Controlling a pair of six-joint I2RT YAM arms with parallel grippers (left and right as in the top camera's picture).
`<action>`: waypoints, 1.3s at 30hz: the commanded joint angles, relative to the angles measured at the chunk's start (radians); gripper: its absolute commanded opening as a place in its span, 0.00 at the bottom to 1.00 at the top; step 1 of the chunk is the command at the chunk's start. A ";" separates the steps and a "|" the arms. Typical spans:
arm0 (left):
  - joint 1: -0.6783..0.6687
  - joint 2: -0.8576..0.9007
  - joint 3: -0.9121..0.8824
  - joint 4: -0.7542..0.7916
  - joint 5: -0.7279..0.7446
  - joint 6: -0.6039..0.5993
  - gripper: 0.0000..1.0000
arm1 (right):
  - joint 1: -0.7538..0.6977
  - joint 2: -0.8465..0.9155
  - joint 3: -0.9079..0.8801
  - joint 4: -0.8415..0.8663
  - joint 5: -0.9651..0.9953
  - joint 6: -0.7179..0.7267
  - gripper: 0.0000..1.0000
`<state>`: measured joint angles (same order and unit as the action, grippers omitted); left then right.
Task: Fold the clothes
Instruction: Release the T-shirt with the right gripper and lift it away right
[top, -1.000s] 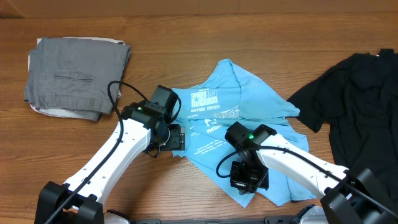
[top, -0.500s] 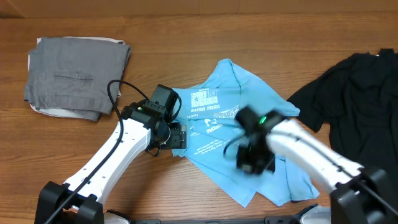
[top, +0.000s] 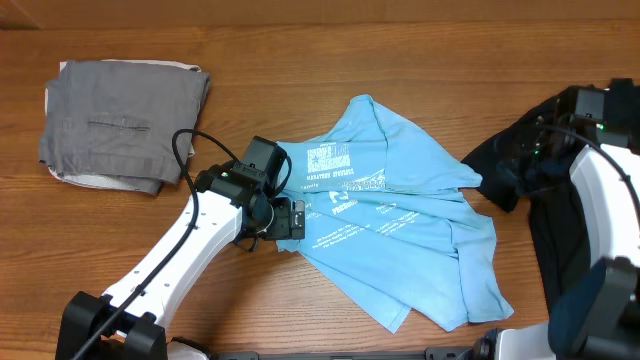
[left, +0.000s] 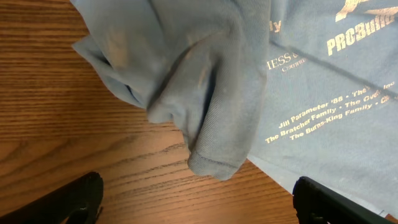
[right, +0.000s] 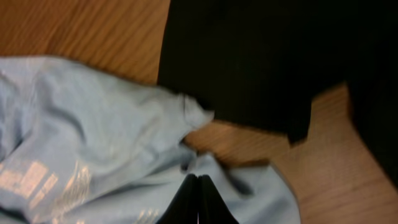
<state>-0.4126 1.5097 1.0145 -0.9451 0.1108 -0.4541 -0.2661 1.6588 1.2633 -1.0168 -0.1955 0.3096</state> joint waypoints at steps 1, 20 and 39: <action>-0.001 0.007 -0.007 0.018 -0.010 -0.007 1.00 | -0.008 0.087 0.011 0.081 -0.011 -0.079 0.04; -0.001 0.007 -0.007 0.034 -0.010 -0.006 1.00 | -0.014 0.437 0.011 0.359 0.190 -0.064 0.04; -0.001 0.007 -0.007 0.035 -0.010 -0.006 1.00 | -0.457 0.478 0.128 0.645 -0.085 -0.079 0.17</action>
<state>-0.4126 1.5097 1.0142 -0.9119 0.1108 -0.4541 -0.7288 2.1017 1.3399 -0.3481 -0.1509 0.2501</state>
